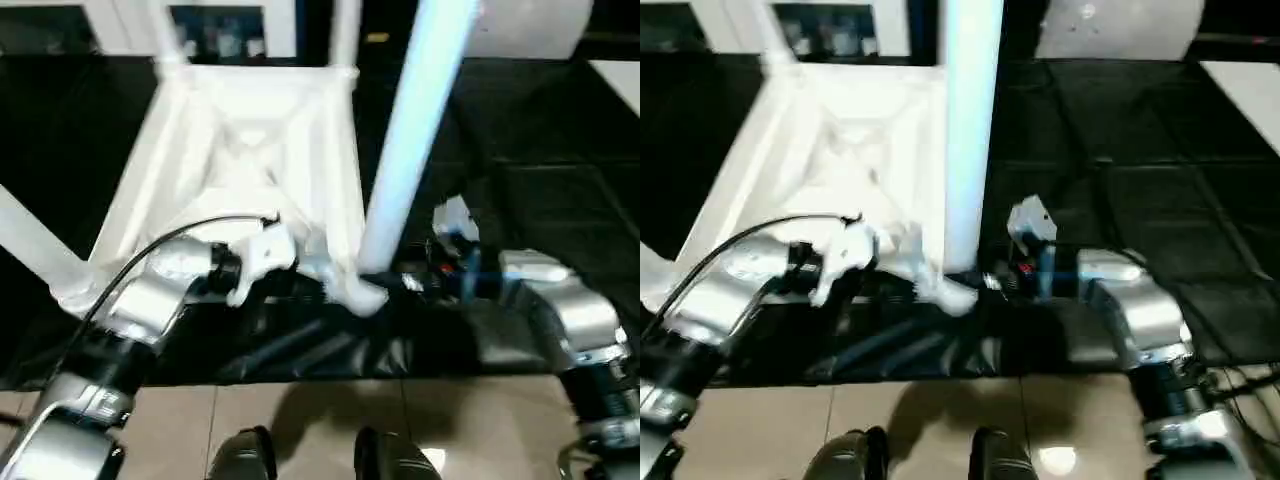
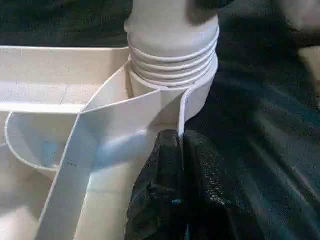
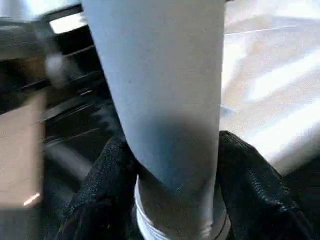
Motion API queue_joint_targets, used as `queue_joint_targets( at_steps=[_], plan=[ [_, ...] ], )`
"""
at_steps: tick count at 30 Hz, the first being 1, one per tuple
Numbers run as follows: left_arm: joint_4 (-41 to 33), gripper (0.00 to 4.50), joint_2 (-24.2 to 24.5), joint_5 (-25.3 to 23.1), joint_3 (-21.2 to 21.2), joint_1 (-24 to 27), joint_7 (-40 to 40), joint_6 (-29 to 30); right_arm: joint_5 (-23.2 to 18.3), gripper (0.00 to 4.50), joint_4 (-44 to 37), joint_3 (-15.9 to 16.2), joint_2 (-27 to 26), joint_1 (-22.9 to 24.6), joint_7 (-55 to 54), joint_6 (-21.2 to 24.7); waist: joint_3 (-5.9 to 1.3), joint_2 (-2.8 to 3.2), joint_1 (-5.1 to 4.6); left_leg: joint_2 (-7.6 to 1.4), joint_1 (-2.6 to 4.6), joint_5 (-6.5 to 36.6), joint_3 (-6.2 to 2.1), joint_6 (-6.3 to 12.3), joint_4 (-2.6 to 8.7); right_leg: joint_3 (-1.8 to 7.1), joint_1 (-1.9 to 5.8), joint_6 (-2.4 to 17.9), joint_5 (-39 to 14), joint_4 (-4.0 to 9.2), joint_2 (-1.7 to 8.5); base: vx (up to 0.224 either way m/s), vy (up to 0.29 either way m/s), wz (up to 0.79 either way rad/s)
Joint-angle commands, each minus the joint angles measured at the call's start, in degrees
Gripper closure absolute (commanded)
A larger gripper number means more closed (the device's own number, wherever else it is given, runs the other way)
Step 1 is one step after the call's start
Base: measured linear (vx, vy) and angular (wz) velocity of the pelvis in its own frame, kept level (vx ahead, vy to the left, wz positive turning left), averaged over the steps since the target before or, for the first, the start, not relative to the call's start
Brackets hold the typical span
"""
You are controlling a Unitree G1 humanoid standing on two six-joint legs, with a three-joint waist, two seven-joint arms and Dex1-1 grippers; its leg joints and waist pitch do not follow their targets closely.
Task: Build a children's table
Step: Rotate leg to tighten
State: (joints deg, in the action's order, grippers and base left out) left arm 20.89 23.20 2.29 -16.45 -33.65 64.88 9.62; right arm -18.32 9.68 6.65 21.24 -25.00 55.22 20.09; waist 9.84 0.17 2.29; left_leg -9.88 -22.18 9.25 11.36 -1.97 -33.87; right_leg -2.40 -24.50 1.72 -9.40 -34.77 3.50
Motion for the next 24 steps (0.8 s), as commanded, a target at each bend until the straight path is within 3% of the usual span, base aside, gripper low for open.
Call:
queue_joint_targets(
  at_steps=[1, 4, 5, 7, 8, 10, 11, 12, 16, 18, 20, 21, 22, 23, 24],
  plan=[
    [0.95, 4.5, -2.56, -1.56, -0.06, -1.3, -6.15, 2.88, 2.15, 2.51, 0.02, 3.48, -3.06, 1.26, -4.73, 3.76, -3.22, -0.23, -0.1, -2.44, 1.86, 21.25, -2.69, -0.51, 4.56, 2.1, 2.04, 4.96, -40.88, 7.11, 5.29, 0.0, 0.0, 0.0],
    [2.41, 4.5, -6.27, -3.09, 0.41, -3.8, -12.57, 6.72, 4.27, 2.51, 0.61, 1.4, -9.32, 0.52, -16.97, 7.24, -3.1, 0.05, -0.67, -2.31, 2.23, 23.07, -3.17, -0.96, 4.81, 1.22, 2.1, 3.23, -43.91, 8.15, 5.4, 0.0, 0.0, 0.0],
    [3.69, 4.5, -8.52, -3.61, 1.03, -5.48, -16.42, 8.58, 5.18, 2.52, 1.68, 0.54, -12.32, -0.26, -22.36, 7.8, -3.24, 0.49, -1.06, -2.6, 2.15, 24.72, -3.79, -1.71, 5.37, 0.31, 2.66, 3.24, -41.25, 8.23, 5.35, 0.0, 0.0, 0.0],
    [6.65, 4.5, -11.89, -4.32, 2.05, -8.5, -22.23, 9.96, 6.6, 2.52, 4.8, -1.84, -17.04, -2.22, -32.19, 7.36, -3.33, 0.99, -1.6, -2.99, 2.36, 28.21, -4.3, -2.87, 5.84, -0.49, 2.72, 4.09, -37.06, 8.17, 5.22, -0.027, 0.025, -0.07],
    [6.98, 4.5, -12.16, -4.39, 2.15, -8.78, -22.77, 9.95, 6.61, 2.52, 5.24, -2.12, -17.38, -2.48, -32.96, 7.23, -3.29, 0.94, -1.78, -3.03, 2.51, 29.61, -4.47, -3.16, 5.93, -0.72, 2.68, 4.24, -36.07, 8.23, 5.2, -0.054, 0.049, -0.15],
    [9.26, 4.5, -13.97, -4.86, 2.85, -10.78, -26.48, 9.74, 6.66, 2.52, 8.37, -4.16, -19.67, -4.32, -38.29, 6.32, -3.03, 1.04, -2.1, -2.87, 3.0, 32.23, -4.31, -2.7, 5.96, -1.39, 2.57, 4.21, -34.29, 8.82, 5.23, -0.042, 0.053, -0.08],
    [9.84, 4.5, -14.96, -5.02, 3.08, -11.56, -27.74, 9.43, 6.05, 2.52, 9.24, -5.49, -20.83, -4.99, -40.07, 5.62, -2.88, 1.09, -2.48, -2.97, 2.65, 33.35, -4.52, -2.21, 6.18, -2.16, 3.15, 3.57, -33.56, 9.06, 5.61, -0.033, 0.054, -0.08],
    [10.06, 4.5, -15.72, -5.02, 3.21, -12.05, -28.38, 9.17, 5.6, 2.17, 9.62, -6.4, -21.63, -5.39, -41.22, 5.09, -2.9, 1.2, -2.45, -3.07, 2.73, 33.63, -4.51, -2.19, 6.24, -2.26, 3.21, 3.34, -33.1, 9.11, 5.7, 0.0, 0.0, 0.0],
    [8.44, 4.5, -15.1, -5.87, 1.58, -10.98, -25.79, 7.58, 5.64, 1.72, 8.59, -7.89, -22.14, -5.28, -41.63, 4.32, -2.78, 1.1, -2.07, -2.64, 2.93, 31.14, -4.04, -1.14, 6.09, -2.11, 2.91, 3.5, -32.17, 9.67, 6.39, 0.0, 0.0, 0.0],
    [8.39, 4.5, -15.02, -5.89, 1.54, -10.92, -25.67, 7.56, 5.64, 1.6, 8.56, -7.89, -22.09, -5.26, -41.53, 4.23, -2.8, 1.22, -1.87, -2.87, 2.45, 28.85, -4.13, -0.79, 6.32, -1.78, 3.06, 4.14, -30.77, 9.26, 6.69, 0.0, 0.0, 0.0],
    [6.41, 4.5, -11.96, -5.94, 0.26, -8.54, -20.77, 5.56, 5.84, 1.4, 7.38, -7.87, -19.79, -4.54, -37.46, 0.91, -2.81, 1.3, -1.86, -3.09, 2.14, 28.12, -4.12, -0.82, 6.52, -1.48, 3.16, 5.06, -28.49, 8.8, 6.72, 0.0, 0.0, 0.0],
    [5.72, 4.5, -10.12, -6.0, -0.19, -7.43, -18.44, 4.77, 4.52, 1.32, 6.78, -9.27, -18.89, -4.26, -35.17, 0.24, -3.04, 0.97, -1.84, -3.16, 1.55, 26.32, -4.06, -0.41, 6.57, -1.18, 3.58, 5.7, -26.31, 8.37, 6.89, 0.0, 0.0, 0.0],
    [5.45, 4.5, -9.27, -6.04, -0.36, -6.95, -17.39, 4.41, 3.79, 1.24, 6.54, -10.08, -18.53, -4.16, -34.14, 0.04, -3.25, 1.08, -1.62, -3.23, 1.53, 25.09, -4.03, -0.05, 6.51, -1.0, 3.73, 6.29, -25.01, 8.19, 7.12, 0.0, 0.0, 0.0],
    [5.09, 4.5, -7.51, -5.72, -0.75, -6.09, -15.31, 3.53, 3.15, 1.12, 6.36, -10.73, -16.93, -4.08, -32.19, -0.8, -3.58, 1.03, -1.31, -3.24, 1.65, 20.82, -3.39, 1.05, 6.23, -0.43, 3.47, 8.38, -20.46, 7.76, 7.04, 0.0, 0.0, 0.0],
    [5.0, 4.5, -6.66, -5.5, -0.96, -5.71, -14.39, 3.16, 2.99, 1.01, 6.37, -10.84, -15.98, -4.09, -31.3, -1.33, -3.61, 0.93, -1.26, -3.15, 1.6, 19.45, -3.09, 1.43, 6.12, -0.25, 3.42, 8.94, -19.42, 7.55, 6.95, 0.0, 0.0, 0.0]
  ],
)
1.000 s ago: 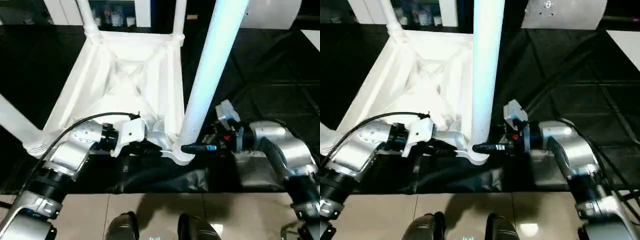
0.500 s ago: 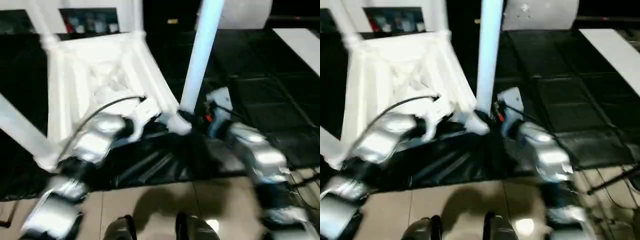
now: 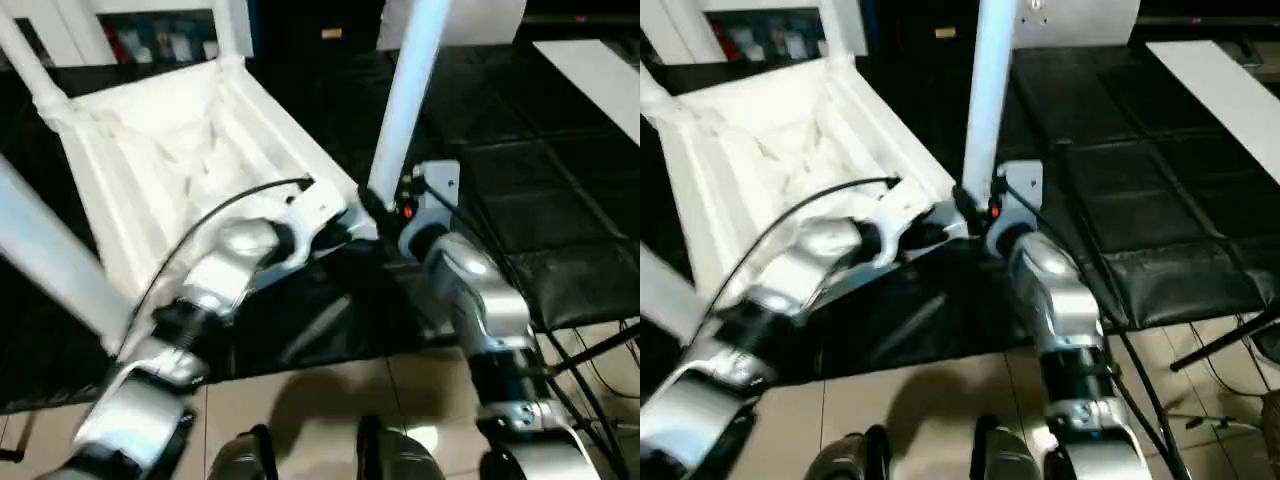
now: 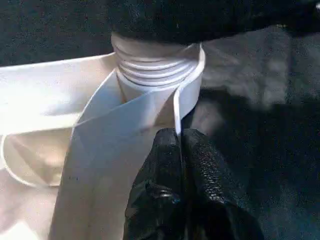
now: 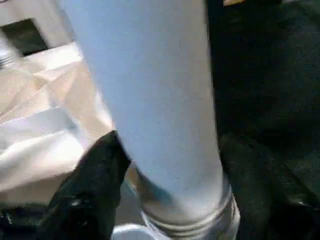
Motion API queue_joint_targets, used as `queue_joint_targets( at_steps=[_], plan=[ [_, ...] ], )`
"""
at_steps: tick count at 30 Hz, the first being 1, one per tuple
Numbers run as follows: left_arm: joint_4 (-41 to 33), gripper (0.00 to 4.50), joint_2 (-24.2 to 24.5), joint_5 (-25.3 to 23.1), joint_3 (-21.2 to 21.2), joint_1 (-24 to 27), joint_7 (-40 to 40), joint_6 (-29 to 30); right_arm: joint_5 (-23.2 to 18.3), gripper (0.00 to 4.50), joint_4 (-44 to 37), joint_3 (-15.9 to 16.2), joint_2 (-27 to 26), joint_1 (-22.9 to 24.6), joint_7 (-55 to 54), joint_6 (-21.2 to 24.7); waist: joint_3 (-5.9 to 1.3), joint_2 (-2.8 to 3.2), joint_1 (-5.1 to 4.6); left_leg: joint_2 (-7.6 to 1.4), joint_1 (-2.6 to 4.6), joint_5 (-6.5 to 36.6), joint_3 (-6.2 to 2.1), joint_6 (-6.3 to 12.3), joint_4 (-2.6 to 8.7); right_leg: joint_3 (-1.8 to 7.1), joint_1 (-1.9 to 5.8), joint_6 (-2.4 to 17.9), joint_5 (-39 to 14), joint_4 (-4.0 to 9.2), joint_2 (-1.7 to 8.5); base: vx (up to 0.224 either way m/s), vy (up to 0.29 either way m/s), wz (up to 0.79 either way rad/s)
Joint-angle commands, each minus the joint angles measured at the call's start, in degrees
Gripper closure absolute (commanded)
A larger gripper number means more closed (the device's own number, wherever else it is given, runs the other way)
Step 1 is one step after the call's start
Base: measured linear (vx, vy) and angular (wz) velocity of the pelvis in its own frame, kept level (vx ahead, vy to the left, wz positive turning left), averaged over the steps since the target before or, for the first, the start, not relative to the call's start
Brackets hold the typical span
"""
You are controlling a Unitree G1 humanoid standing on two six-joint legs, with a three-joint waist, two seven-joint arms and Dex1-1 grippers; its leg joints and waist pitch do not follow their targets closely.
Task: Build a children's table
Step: Rotate leg to tighten
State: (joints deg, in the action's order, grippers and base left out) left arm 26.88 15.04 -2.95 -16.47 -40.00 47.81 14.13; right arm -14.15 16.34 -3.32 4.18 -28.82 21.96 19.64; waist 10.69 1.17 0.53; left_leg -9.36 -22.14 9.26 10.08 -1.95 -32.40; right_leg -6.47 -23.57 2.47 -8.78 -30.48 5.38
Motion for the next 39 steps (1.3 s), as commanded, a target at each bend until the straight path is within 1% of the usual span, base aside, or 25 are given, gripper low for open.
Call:
queue_joint_targets(
  at_steps=[1, 2, 3, 4, 5, 6, 7, 8, 9, 10, 11, 12, 13, 14, 16, 17, 18, 19, 20, 21, 24, 26, 27, 31, 39],
  plan=[
    [-1.09, 4.5, 2.51, -0.04, -1.1, 1.08, 3.88, -2.75, -1.34, 0.94, -0.55, -0.64, 2.48, -0.16, 3.67, -1.21, -4.54, -0.24, 0.7, -3.52, 1.39, 16.91, -1.48, 2.3, 4.4, 4.1, 2.45, 9.13, -18.37, 2.8, 4.84, 0.0, 0.0, 0.0],
    [-1.13, 4.5, 3.8, 0.38, -1.14, 1.69, 5.71, -3.84, -1.79, 0.82, -1.55, -0.06, 4.49, 0.25, 7.07, -1.6, -4.55, -0.4, 0.78, -3.43, 1.3, 16.12, -1.32, 2.75, 4.31, 4.22, 2.45, 9.24, -18.53, 2.7, 4.69, 0.0, 0.0, 0.0],
    [-1.13, 4.5, 3.8, 0.38, -1.14, 1.69, 5.71, -3.84, -1.79, 0.82, -1.55, -0.06, 4.49, 0.25, 7.07, -1.6, -4.64, -0.39, 1.07, -3.49, 1.46, 15.9, -1.22, 3.46, 4.18, 4.32, 2.27, 9.23, -20.72, 2.66, 4.64, 0.051, -0.043, 0.04],
    [-0.61, 4.5, 5.44, 0.39, -1.33, 2.23, 8.07, -7.25, -1.99, 0.69, -2.95, 1.58, 7.63, 0.85, 13.13, -2.96, -4.85, -0.27, 1.32, -3.46, 1.4, 14.84, -1.02, 3.88, 4.01, 4.43, 2.23, 9.28, -20.88, 2.61, 4.56, 0.065, -0.044, 0.04],
    [-0.27, 4.5, 5.95, 0.18, -1.48, 2.31, 8.75, -9.09, -1.79, 0.58, -3.34, 2.48, 8.8, 1.04, 15.45, -3.86, -5.16, -0.26, 1.78, -3.57, 1.42, 12.75, -0.84, 4.26, 3.79, 4.53, 2.26, 9.52, -17.98, 2.16, 4.39, 0.065, -0.044, 0.04],
    [-0.12, 4.5, 6.16, 0.19, -1.51, 2.33, 9.14, -9.58, -2.12, 0.53, -3.82, 2.81, 9.49, 1.17, 16.58, -2.97, -5.28, -0.3, 1.94, -3.61, 1.48, 11.62, -0.74, 4.66, 3.71, 4.61, 2.15, 10.0, -15.8, 1.91, 4.25, 0.077, -0.044, 0.07],
    [0.14, 4.5, 6.52, 0.22, -1.54, 2.38, 9.82, -10.42, -2.71, 0.48, -4.64, 3.38, 10.67, 1.4, 18.54, -1.44, -5.36, -0.45, 2.09, -3.56, 1.33, 9.68, -0.63, 5.75, 3.48, 4.77, 2.24, 11.09, -11.83, 1.25, 3.97, 0.081, -0.038, 0.06],
    [0.34, 4.5, 7.33, 0.79, -1.49, 2.57, 11.8, -11.57, -3.48, 0.3, -6.06, 4.63, 13.39, 1.87, 23.21, 0.22, -5.49, -0.39, 2.12, -3.54, 1.12, 8.39, -0.72, 6.32, 3.38, 4.72, 2.47, 11.96, -9.78, 0.75, 3.92, 0.081, -0.038, 0.06],
    [0.21, 4.5, 8.18, 1.81, -1.46, 2.86, 14.47, -13.05, -3.98, 0.19, -6.84, 5.76, 15.97, 2.23, 28.53, -0.35, -6.02, -0.47, 2.29, -3.41, 0.87, 5.06, -0.7, 7.93, 3.02, 4.62, 2.95, 13.35, -4.96, -0.03, 3.83, 0.069, -0.033, 0.0],
    [-0.03, 4.5, 8.72, 2.52, -1.53, 3.07, 16.3, -13.83, -3.95, 0.19, -6.38, 6.33, 17.33, 2.0, 31.24, -0.93, -6.22, -0.49, 2.43, -3.27, 0.77, 3.64, -0.64, 8.92, 2.79, 4.57, 3.13, 14.07, -2.32, -0.35, 3.78, 0.052, -0.032, -0.01],
    [-0.5, 4.5, 9.78, 3.78, -1.82, 3.44, 19.77, -15.05, -3.88, 0.1, -5.17, 7.36, 19.81, 1.35, 36.04, -1.51, -6.26, -0.78, 2.59, -3.19, 0.28, 0.55, -0.49, 11.24, 2.27, 4.55, 3.11, 15.84, 3.44, -1.18, 3.57, 0.052, -0.032, -0.01],
    [-0.5, 4.5, 9.78, 3.78, -1.82, 3.44, 19.77, -15.05, -3.88, 0.1, -5.17, 7.36, 19.81, 1.35, 36.04, -1.51, -6.19, -0.79, 2.57, -3.16, 0.16, 0.39, -0.37, 11.7, 2.1, 4.64, 3.02, 16.25, 4.12, -1.37, 3.63, 0.0, 0.0, 0.0],
    [-0.54, 4.5, 10.87, 3.74, -2.78, 3.72, 21.72, -15.77, -4.43, 0.1, -4.76, 8.13, 21.11, 0.8, 39.31, -1.93, -6.24, -0.79, 2.65, -3.23, 0.11, 0.87, -0.41, 12.24, 2.01, 4.49, 3.14, 16.4, 3.18, -1.34, 3.77, 0.0, 0.0, 0.0],
    [-0.51, 4.5, 11.05, 3.69, -2.96, 3.77, 22.03, -16.03, -4.58, 0.1, -4.73, 8.23, 21.28, 0.72, 39.82, -1.97, -6.21, -0.72, 2.72, -3.3, 0.15, 1.25, -0.41, 12.32, 2.02, 4.44, 3.1, 16.28, 2.12, -1.23, 3.78, 0.0, 0.0, 0.0],
    [-0.73, 4.5, 11.7, 4.02, -3.75, 4.2, 24.37, -17.01, -5.45, 0.1, -4.46, 9.17, 22.36, 0.09, 43.91, -2.54, -5.9, -0.67, 2.8, -3.52, 0.26, 3.53, -0.41, 11.38, 2.19, 4.27, 2.97, 15.4, -3.55, -0.59, 3.78, 0.0, 0.0, 0.0],
    [-1.05, 4.5, 11.87, 4.32, -4.02, 4.47, 25.43, -17.34, -5.79, 0.1, -4.36, 9.75, 22.87, -0.19, 45.8, -2.59, -5.69, -0.68, 2.93, -3.66, 0.49, 5.14, -0.4, 10.13, 2.36, 4.29, 2.76, 14.63, -7.6, -0.13, 3.74, 0.0, 0.0, 0.0],
    [-1.07, 4.5, 11.91, 4.41, -4.08, 4.54, 25.81, -17.56, -5.94, 0.1, -4.37, 9.94, 23.09, -0.27, 46.46, -2.55, -5.63, -0.66, 2.94, -3.7, 0.59, 5.92, -0.4, 9.57, 2.44, 4.31, 2.71, 14.38, -9.16, 0.01, 3.7, 0.0, 0.0, 0.0],
    [-1.54, 4.5, 12.12, 4.77, -4.46, 4.86, 27.25, -17.94, -6.16, 0.1, -4.24, 10.65, 23.68, -0.58, 48.55, -2.7, -5.49, -0.78, 3.03, -3.9, 0.85, 7.56, -0.45, 8.06, 2.65, 4.38, 2.54, 13.6, -12.63, 0.31, 3.72, 0.0, 0.0, 0.0],
    [-1.54, 4.5, 12.12, 4.77, -4.46, 4.86, 27.25, -17.94, -6.16, 0.26, -4.24, 10.65, 23.68, -0.58, 48.55, -2.7, -5.31, -0.66, 3.07, -4.04, 1.04, 8.56, -0.48, 7.23, 2.82, 4.46, 2.31, 13.18, -14.32, 0.53, 3.72, 0.0, 0.0, 0.0],
    [-1.92, 4.5, 12.57, 4.94, -5.23, 5.04, 29.03, -18.72, -6.37, 0.37, -3.71, 11.81, 24.34, -1.24, 51.36, -2.78, -5.27, -0.71, 3.09, -4.07, 1.14, 9.09, -0.51, 6.85, 2.9, 4.45, 2.29, 13.01, -15.11, 0.64, 3.71, 0.0, 0.0, 0.0],
    [-1.85, 4.5, 12.78, 4.87, -5.54, 5.0, 30.04, -19.43, -6.19, 0.52, -2.93, 12.18, 24.4, -1.8, 53.14, -2.93, -5.49, -0.93, 3.07, -4.02, 1.07, 9.13, -0.58, 6.29, 2.92, 4.49, 2.46, 12.92, -14.81, 0.44, 3.8, 0.0, 0.0, 0.0],
    [-1.75, 4.5, 12.78, 4.73, -5.55, 4.95, 30.69, -19.82, -5.84, 0.83, -1.95, 12.52, 24.19, -2.39, 54.25, -3.19, -5.59, -0.96, 3.1, -3.94, 1.07, 8.72, -0.52, 6.37, 2.84, 4.62, 2.42, 13.22, -14.01, 0.41, 3.88, 0.0, 0.0, 0.0],
    [-1.73, 4.5, 12.77, 4.66, -5.54, 4.93, 30.97, -19.99, -5.91, 0.83, -1.54, 12.77, 24.09, -2.71, 54.8, -3.26, -5.69, -1.01, 3.17, -3.93, 0.98, 7.93, -0.52, 6.6, 2.79, 4.65, 2.51, 13.4, -13.06, 0.25, 3.91, 0.0, 0.0, 0.0],
    [-1.58, 4.5, 12.79, 4.51, -5.59, 4.84, 31.39, -20.45, -6.07, 1.24, -0.85, 13.36, 24.14, -3.24, 55.84, -3.66, -5.95, -1.07, 3.27, -3.82, 0.83, 6.35, -0.46, 7.54, 2.56, 4.65, 2.64, 13.83, -11.08, -0.04, 3.92, 0.0, 0.0, 0.0],
    [-1.44, 4.5, 12.78, 4.45, -5.81, 4.84, 31.79, -20.76, -4.86, 1.76, 1.71, 13.55, 23.66, -4.11, 56.39, -5.39, -6.13, -1.05, 3.42, -3.75, 0.78, 5.12, -0.43, 8.29, 2.37, 4.51, 2.69, 14.35, -10.09, -0.25, 3.8, 0.0, 0.0, 0.0]
  ],
)
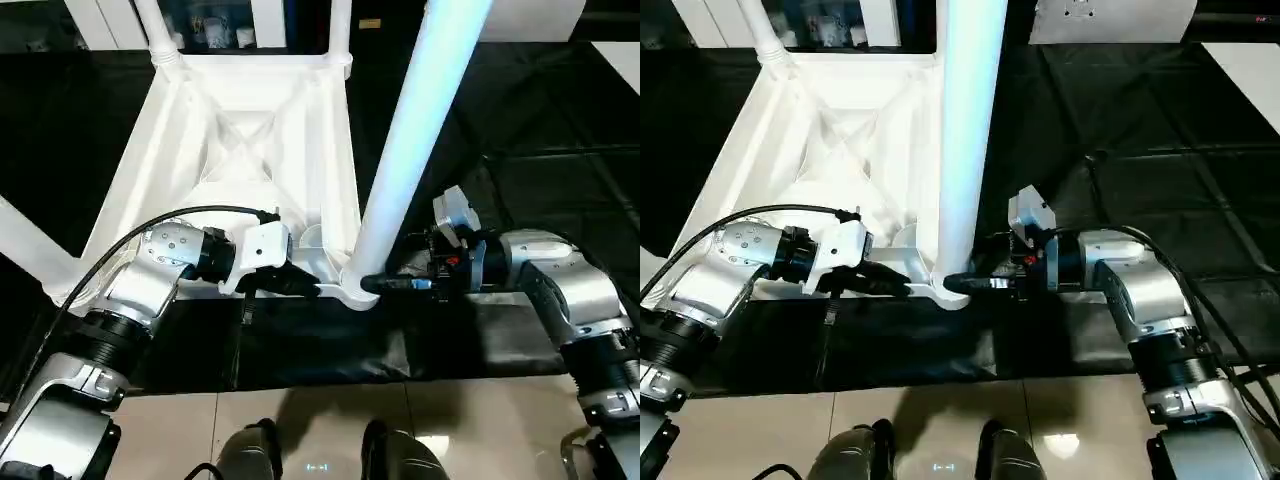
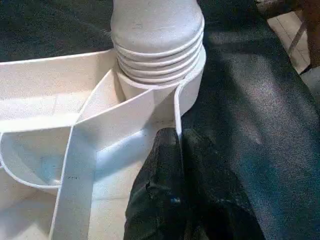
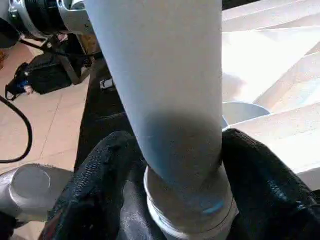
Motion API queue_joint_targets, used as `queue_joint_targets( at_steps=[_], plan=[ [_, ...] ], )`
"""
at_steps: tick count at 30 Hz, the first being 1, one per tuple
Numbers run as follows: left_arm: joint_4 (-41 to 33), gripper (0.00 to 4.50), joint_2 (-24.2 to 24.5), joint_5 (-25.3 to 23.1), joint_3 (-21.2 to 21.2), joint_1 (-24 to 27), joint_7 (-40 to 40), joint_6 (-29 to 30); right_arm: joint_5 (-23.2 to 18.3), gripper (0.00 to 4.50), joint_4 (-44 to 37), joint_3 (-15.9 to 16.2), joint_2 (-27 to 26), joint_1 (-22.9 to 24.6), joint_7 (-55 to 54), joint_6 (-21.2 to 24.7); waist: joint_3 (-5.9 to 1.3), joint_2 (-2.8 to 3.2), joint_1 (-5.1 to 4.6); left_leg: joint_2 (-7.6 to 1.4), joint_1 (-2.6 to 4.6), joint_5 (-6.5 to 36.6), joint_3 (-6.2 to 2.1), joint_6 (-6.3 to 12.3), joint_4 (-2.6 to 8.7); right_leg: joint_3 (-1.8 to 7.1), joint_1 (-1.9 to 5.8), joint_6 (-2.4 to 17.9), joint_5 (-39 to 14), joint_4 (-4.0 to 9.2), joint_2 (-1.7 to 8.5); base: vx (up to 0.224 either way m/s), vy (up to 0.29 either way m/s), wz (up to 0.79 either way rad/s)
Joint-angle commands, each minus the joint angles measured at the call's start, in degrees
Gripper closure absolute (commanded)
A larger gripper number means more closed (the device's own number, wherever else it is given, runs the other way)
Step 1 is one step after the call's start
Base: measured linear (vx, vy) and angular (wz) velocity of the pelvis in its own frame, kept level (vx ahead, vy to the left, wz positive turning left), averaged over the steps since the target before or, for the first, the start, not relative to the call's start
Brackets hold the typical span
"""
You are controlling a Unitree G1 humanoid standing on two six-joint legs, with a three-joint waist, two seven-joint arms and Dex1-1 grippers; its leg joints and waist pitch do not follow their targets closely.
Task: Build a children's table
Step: Rotate leg to tighten
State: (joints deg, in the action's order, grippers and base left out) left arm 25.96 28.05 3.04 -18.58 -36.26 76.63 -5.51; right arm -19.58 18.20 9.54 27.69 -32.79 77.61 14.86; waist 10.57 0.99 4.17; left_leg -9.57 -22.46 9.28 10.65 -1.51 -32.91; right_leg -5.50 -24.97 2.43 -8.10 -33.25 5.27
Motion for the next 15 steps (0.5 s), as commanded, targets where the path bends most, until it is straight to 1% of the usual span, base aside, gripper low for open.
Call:
queue_joint_targets(
  at_steps=[1, 3, 6, 7, 10, 12, 13, 15],
  plan=[
    [-0.34, 4.5, -0.36, -1.83, -3.72, 1.1, 2.73, -1.26, 0.83, 1.88, 0.46, 0.8, -0.11, -0.34, 0.71, -1.09, -6.15, -0.89, -0.19, -3.56, 1.1, 4.99, -1.02, 7.81, 2.84, 3.52, 4.18, 14.3, -10.82, 2.47, 3.9, 0.0, 0.0, 0.0],
    [-0.19, 4.5, -0.49, -2.02, -3.73, 1.09, 2.41, -1.22, 0.75, 2.09, 0.21, 0.95, -0.2, -0.25, 0.91, -1.02, -6.23, -0.89, -0.13, -3.58, 1.14, 4.75, -1.01, 7.84, 2.81, 3.53, 4.2, 14.33, -10.54, 2.43, 3.89, 0.0, 0.0, 0.0],
    [0.19, 4.5, -0.97, -2.16, -3.53, 0.91, 1.69, -0.97, 0.47, 2.24, -0.73, 1.24, -0.03, 0.36, 1.37, -0.81, -6.39, -0.94, -0.01, -3.57, 1.15, 3.88, -0.98, 8.38, 2.7, 3.5, 4.2, 14.64, -9.17, 2.22, 3.81, 0.0, 0.0, 0.0],
    [0.23, 4.5, -1.13, -2.08, -3.42, 0.88, 1.52, -0.78, 0.41, 2.42, -1.04, 1.29, 0.05, 0.63, 1.45, -0.77, -6.47, -0.92, 0.07, -3.57, 1.16, 3.71, -0.97, 8.48, 2.64, 3.5, 4.22, 14.74, -9.06, 2.18, 3.8, 0.0, 0.0, 0.0],
    [0.22, 4.5, -1.44, -1.79, -3.13, 0.84, 1.22, -0.29, 0.32, 2.5, -1.5, 1.27, 0.14, 1.12, 1.61, -0.69, -6.43, -0.99, 0.29, -3.57, 1.16, 4.45, -0.95, 8.13, 2.62, 3.52, 4.18, 14.46, -10.43, 2.3, 3.83, 0.0, 0.0, 0.0],
    [0.25, 4.5, -2.22, -1.42, -2.48, 0.59, 0.01, 0.83, -0.38, 2.54, -3.79, 1.1, 0.2, 3.01, 1.04, 0.42, -6.32, -0.98, 0.54, -3.64, 1.24, 5.1, -0.9, 7.79, 2.65, 3.61, 4.11, 14.02, -11.72, 2.54, 3.87, 0.0, 0.0, 0.0],
    [0.3, 4.5, -2.58, -1.32, -2.2, 0.46, -0.56, 1.34, -0.68, 2.54, -4.82, 1.01, 0.14, 3.83, 0.56, 1.01, -6.48, -0.93, 0.67, -3.68, 1.29, 5.21, -0.99, 7.57, 2.66, 3.57, 4.16, 13.97, -11.89, 2.44, 3.91, 0.0, 0.0, 0.0],
    [0.51, 4.5, -3.33, -1.46, -1.78, -0.01, -2.1, 2.6, -0.78, 2.54, -6.81, 0.75, -0.47, 5.39, -1.95, 2.34, -6.4, -0.96, 0.7, -3.73, 1.27, 5.29, -1.06, 7.35, 2.74, 3.57, 4.09, 13.79, -12.06, 2.5, 3.82, 0.0, 0.0, 0.0]
  ],
)
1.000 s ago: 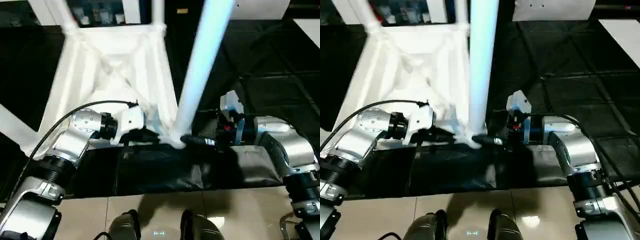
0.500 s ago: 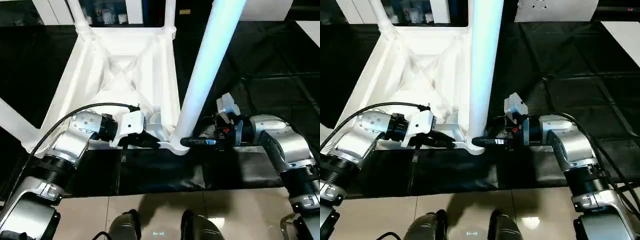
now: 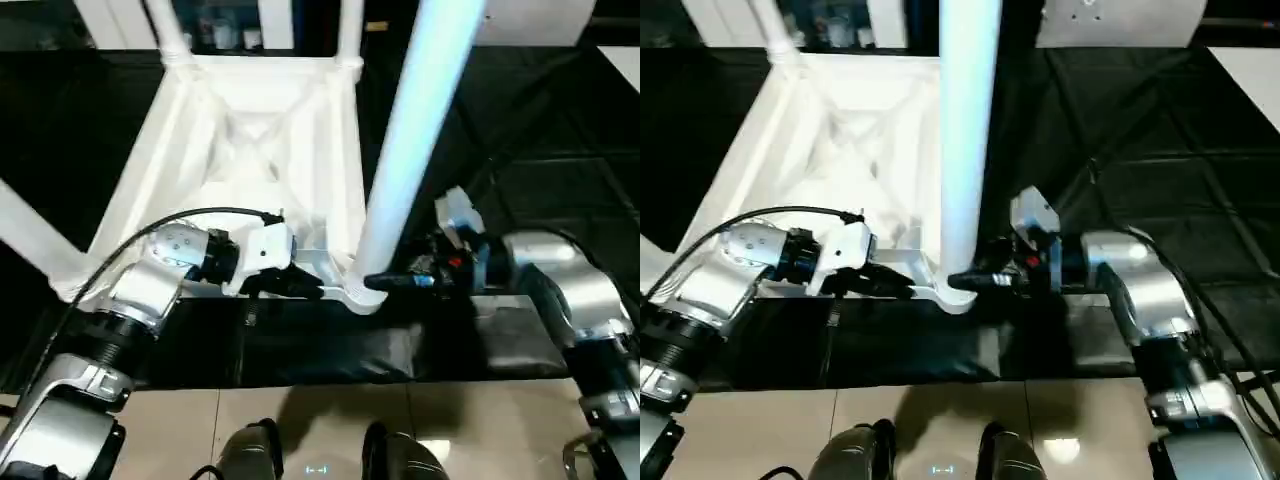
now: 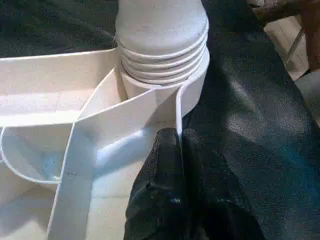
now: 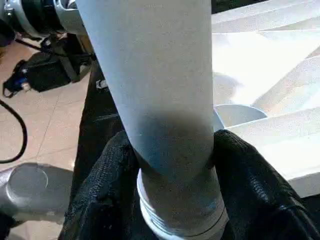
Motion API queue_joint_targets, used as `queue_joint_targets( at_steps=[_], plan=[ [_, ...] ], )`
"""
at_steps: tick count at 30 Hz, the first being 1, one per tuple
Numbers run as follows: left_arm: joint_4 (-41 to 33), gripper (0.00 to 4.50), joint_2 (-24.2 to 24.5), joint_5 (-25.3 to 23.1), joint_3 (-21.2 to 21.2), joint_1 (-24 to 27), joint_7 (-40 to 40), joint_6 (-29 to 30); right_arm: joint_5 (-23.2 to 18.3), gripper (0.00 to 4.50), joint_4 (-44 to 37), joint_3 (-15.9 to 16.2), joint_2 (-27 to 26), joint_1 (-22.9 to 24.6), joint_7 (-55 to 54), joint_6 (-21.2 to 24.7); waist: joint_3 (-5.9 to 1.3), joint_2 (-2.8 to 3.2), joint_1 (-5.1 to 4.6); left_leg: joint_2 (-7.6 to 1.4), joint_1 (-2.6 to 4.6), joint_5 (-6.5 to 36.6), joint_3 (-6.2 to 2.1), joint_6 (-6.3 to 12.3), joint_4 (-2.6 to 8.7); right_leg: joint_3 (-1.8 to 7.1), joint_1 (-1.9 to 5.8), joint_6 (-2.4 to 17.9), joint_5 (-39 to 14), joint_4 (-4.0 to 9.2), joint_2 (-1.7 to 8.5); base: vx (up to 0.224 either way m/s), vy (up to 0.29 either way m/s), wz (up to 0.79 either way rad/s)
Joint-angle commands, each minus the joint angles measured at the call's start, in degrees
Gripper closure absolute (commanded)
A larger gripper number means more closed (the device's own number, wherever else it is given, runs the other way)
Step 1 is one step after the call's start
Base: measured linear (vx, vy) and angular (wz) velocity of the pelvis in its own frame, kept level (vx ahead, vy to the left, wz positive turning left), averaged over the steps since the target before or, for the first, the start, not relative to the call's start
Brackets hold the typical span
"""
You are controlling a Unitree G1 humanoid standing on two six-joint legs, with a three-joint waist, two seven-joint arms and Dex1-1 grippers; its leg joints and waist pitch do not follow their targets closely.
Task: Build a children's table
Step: Rotate leg to tighten
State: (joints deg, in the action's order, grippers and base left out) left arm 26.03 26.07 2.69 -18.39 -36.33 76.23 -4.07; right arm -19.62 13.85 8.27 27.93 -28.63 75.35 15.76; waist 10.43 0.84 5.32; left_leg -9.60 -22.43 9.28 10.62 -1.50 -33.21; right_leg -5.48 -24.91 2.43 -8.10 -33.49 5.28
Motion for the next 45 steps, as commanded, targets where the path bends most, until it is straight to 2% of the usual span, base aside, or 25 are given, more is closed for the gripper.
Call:
queue_joint_targets(
  at_steps=[1, 4, 6, 7, 8, 10, 12, 13, 14, 15, 16, 17, 18, 19, 20, 21, 22, 23, 25, 28, 33, 34, 38, 40, 45],
  plan=[
    [0.83, 4.5, -2.24, -1.54, -1.56, -0.7, -3.71, 3.43, 0.36, 2.54, -4.26, 1.75, -2.38, 2.74, -4.94, 2.77, -6.2, -0.65, -0.5, -3.65, 1.25, 6.09, -1.08, 6.97, 3.08, 3.49, 3.94, 13.6, -13.15, 2.9, 3.84, 0.0, 0.0, 0.0],
    [1.6, 4.5, -3.73, -2.05, -1.11, -1.71, -6.47, 5.8, 2.41, 2.55, -5.43, 1.28, -5.53, 4.0, -12.45, 3.35, -5.68, -0.7, -0.65, -3.46, 1.19, 9.44, -1.19, 5.0, 3.4, 3.47, 3.81, 11.76, -19.33, 3.84, 4.1, 0.0, 0.0, 0.0],
    [2.56, 4.5, -5.29, -2.97, -1.1, -2.67, -9.19, 7.39, 4.49, 2.56, -5.59, 0.73, -9.21, 4.71, -20.2, 4.56, -4.92, -0.76, -1.12, -3.19, 1.66, 14.83, -1.51, 1.94, 3.89, 3.22, 3.38, 7.83, -30.27, 5.28, 4.15, -0.025, 0.0, -0.02],
    [3.34, 4.5, -6.46, -3.75, -1.06, -3.42, -11.43, 8.66, 5.36, 2.56, -5.47, 0.13, -11.93, 4.97, -25.19, 5.96, -4.59, -0.75, -1.46, -3.0, 2.29, 18.2, -1.77, 0.45, 3.95, 2.93, 3.05, 5.82, -36.23, 6.16, 4.35, -0.066, 0.004, -0.03],
    [4.11, 4.5, -7.49, -4.33, -0.9, -4.16, -13.48, 9.68, 5.81, 2.56, -5.2, -0.3, -13.96, 4.91, -28.52, 7.05, -4.33, -0.62, -1.7, -2.86, 2.45, 19.81, -1.97, -0.16, 3.96, 2.61, 3.0, 4.87, -38.86, 6.49, 4.4, -0.066, 0.004, -0.03],
    [5.47, 4.5, -9.1, -5.15, -0.42, -5.46, -16.73, 11.14, 6.71, 2.56, -4.59, -0.74, -16.61, 4.54, -32.86, 8.25, -3.82, -0.28, -3.22, -2.76, 3.2, 26.56, -2.97, -2.15, 3.98, 0.55, 3.18, 0.4, -45.58, 8.25, 4.32, -0.076, 0.031, -0.08],
    [7.88, 4.5, -12.17, -5.98, 0.79, -7.95, -22.94, 13.82, 8.46, 2.56, -2.27, -1.43, -21.02, 2.9, -40.98, 9.67, -3.36, 0.63, -4.23, -3.33, 3.81, 31.88, -3.46, -2.84, 4.4, -1.03, 3.15, -0.13, -44.4, 8.99, 3.76, -0.074, 0.047, -0.1],
    [8.82, 4.5, -13.51, -6.03, 1.5, -9.0, -25.44, 15.2, 8.96, 2.56, -1.01, -2.01, -22.92, 1.98, -44.68, 10.34, -3.29, 2.13, -4.53, -6.43, 0.7, 44.61, -5.07, -4.36, 8.8, -2.16, 7.39, 0.67, -31.18, 2.05, 2.02, -0.132, 0.056, -0.08],
    [9.4, 4.5, -14.28, -6.13, 1.9, -9.63, -27.06, 15.97, 9.57, 2.57, 0.03, -2.24, -23.82, 1.26, -46.81, 10.62, -2.9, 2.81, -2.93, -7.29, -2.64, 50.49, -4.24, -5.35, 12.22, -1.19, 8.98, 2.37, -20.5, -6.58, 0.8, -0.132, 0.056, -0.08],
    [10.49, 4.5, -15.69, -6.43, 2.67, -10.78, -29.96, 17.35, 10.86, 2.57, 1.82, -2.75, -25.52, 0.0, -50.7, 11.17, -3.38, 2.32, -0.88, -5.46, -2.08, 50.05, -0.25, -5.34, 13.29, -0.69, 6.63, 2.52, -11.82, -8.12, -1.38, -0.1, 0.023, 0.08],
    [11.59, 4.5, -16.85, -6.81, 3.26, -11.8, -32.46, 18.25, 11.75, 2.57, 3.49, -3.4, -27.05, -1.1, -53.9, 10.85, -4.47, 0.86, -1.78, -4.58, 0.54, 43.88, -0.29, -5.61, 11.44, 2.58, 6.04, 2.51, -18.42, -7.59, -0.1, 0.002, -0.063, 0.04],
    [12.15, 4.5, -17.46, -7.06, 3.56, -12.29, -33.53, 18.55, 11.86, 2.57, 4.23, -4.22, -28.16, -1.64, -55.79, 11.08, -5.51, -2.79, -2.01, 0.17, 2.99, 9.83, -3.35, -1.63, -2.44, 6.78, 2.98, 3.99, -49.95, 6.42, 9.7, 0.002, -0.063, 0.04],
    [13.17, 4.5, -18.63, -7.52, 4.2, -13.28, -36.04, 19.05, 11.8, 2.57, 5.79, -5.99, -30.27, -2.82, -59.58, 11.28, -5.51, -2.79, -2.01, 0.17, 2.99, 9.83, -3.35, -1.63, -2.44, 6.78, 2.98, 3.99, -49.95, 6.42, 9.7, 0.05, -0.078, -0.19],
    [13.83, 4.5, -19.43, -7.81, 4.67, -13.96, -37.91, 19.37, 11.67, 2.57, 6.92, -7.28, -31.7, -3.69, -62.26, 11.4, -4.31, -1.61, -1.11, -0.54, -0.94, -1.41, -4.25, -0.68, 1.18, 4.93, 5.09, 3.61, -40.9, 4.33, 7.1, 0.042, -0.034, -0.22],
    [14.26, 4.5, -19.99, -8.04, 4.82, -14.46, -38.77, 19.72, 11.29, 2.57, 7.88, -8.55, -32.81, -4.34, -64.13, 11.22, -4.76, -0.47, -1.1, -1.49, -0.4, -0.07, -4.36, -1.47, 2.47, 4.36, 4.79, 4.83, -36.66, 3.99, 5.87, 0.042, -0.034, -0.22],
    [14.47, 4.5, -20.27, -8.19, 4.82, -14.74, -39.06, 19.86, 11.09, 2.57, 8.49, -9.21, -33.33, -4.71, -64.92, 10.79, -5.34, 0.48, -2.11, -2.89, -0.11, 7.05, -4.76, -2.51, 3.93, 4.08, 4.29, 7.17, -25.11, 2.05, 3.51, 0.0, 0.0, 0.0],
    [14.49, 4.5, -20.4, -8.4, 4.8, -14.85, -39.31, 19.56, 11.24, 2.57, 8.68, -9.37, -33.55, -4.84, -65.27, 10.16, -5.81, 0.59, -2.46, -3.43, 0.49, 9.31, -4.89, -2.78, 4.08, 4.13, 3.96, 8.62, -18.9, 1.56, 3.16, 0.0, 0.0, 0.0],
    [14.35, 4.5, -20.44, -8.44, 4.83, -14.88, -39.36, 19.47, 10.93, 2.01, 8.37, -9.78, -33.67, -4.76, -65.36, 9.52, -6.12, 0.57, -3.03, -3.56, 0.2, 10.06, -4.9, -1.9, 4.31, 4.02, 4.85, 11.53, -8.78, 0.9, 3.37, 0.0, 0.0, 0.0],
    [13.34, 4.5, -19.64, -8.39, 4.27, -14.23, -37.55, 18.2, 10.53, 1.87, 7.1, -10.1, -32.98, -4.21, -64.09, 8.19, -6.06, 0.17, -2.75, -2.94, -0.06, 6.94, -3.92, 2.5, 3.81, 4.13, 5.36, 14.41, 0.24, 1.24, 4.07, 0.0, 0.0, 0.0],
    [10.41, 4.5, -17.01, -8.35, 2.77, -11.67, -32.89, 16.6, 9.48, 1.66, 5.62, -10.97, -30.7, -3.31, -60.06, 4.76, -5.99, 0.23, -2.4, -3.15, -0.23, 5.74, -3.49, 5.65, 3.58, 3.98, 5.7, 14.96, 0.54, 1.39, 4.45, 0.0, 0.0, 0.0],
    [8.93, 4.5, -14.35, -8.37, 2.2, -9.31, -29.11, 13.38, 10.34, 1.19, 4.0, -10.48, -26.41, -2.0, -54.95, 1.6, -5.66, 0.32, -2.4, -3.56, 0.06, 8.14, -3.43, 5.45, 3.94, 3.97, 5.45, 14.95, -3.1, 1.83, 4.23, 0.0, 0.0, 0.0],
    [7.64, 4.5, -12.34, -7.93, 1.76, -7.64, -26.09, 11.61, 9.1, 1.09, 2.41, -10.06, -22.8, -0.95, -48.89, 0.45, -5.69, 0.45, -2.43, -3.54, 0.03, 8.26, -3.35, 5.31, 3.89, 4.05, 5.42, 15.05, -3.38, 1.77, 4.29, 0.0, 0.0, 0.0],
    [6.45, 4.5, -10.55, -7.22, 1.36, -6.23, -22.89, 8.82, 6.12, 0.75, 0.2, -10.48, -19.47, -0.18, -42.49, 1.96, -5.53, 0.39, -2.03, -3.67, 0.16, 9.26, -3.2, 5.22, 3.99, 4.15, 5.33, 14.57, -5.35, 1.98, 4.25, 0.0, 0.0, 0.0],
    [5.46, 4.5, -8.46, -6.49, 0.83, -5.05, -18.99, 6.66, 3.54, 0.58, -2.42, -9.35, -14.95, 0.78, -33.22, 2.07, -5.43, 0.33, -1.84, -3.68, 0.11, 10.38, -3.13, 5.45, 3.97, 4.15, 5.45, 14.34, -6.6, 2.21, 4.31, 0.0, 0.0, 0.0],
    [5.29, 4.5, -5.5, -5.17, 0.17, -3.68, -12.1, 1.86, 3.48, 0.21, -4.05, -5.51, -7.47, 2.16, -20.67, -1.08, -5.54, 0.31, -1.53, -3.78, 0.06, 9.67, -2.98, 5.81, 3.9, 4.16, 5.26, 14.67, -6.48, 2.12, 4.39, 0.0, 0.0, 0.0]
  ],
)
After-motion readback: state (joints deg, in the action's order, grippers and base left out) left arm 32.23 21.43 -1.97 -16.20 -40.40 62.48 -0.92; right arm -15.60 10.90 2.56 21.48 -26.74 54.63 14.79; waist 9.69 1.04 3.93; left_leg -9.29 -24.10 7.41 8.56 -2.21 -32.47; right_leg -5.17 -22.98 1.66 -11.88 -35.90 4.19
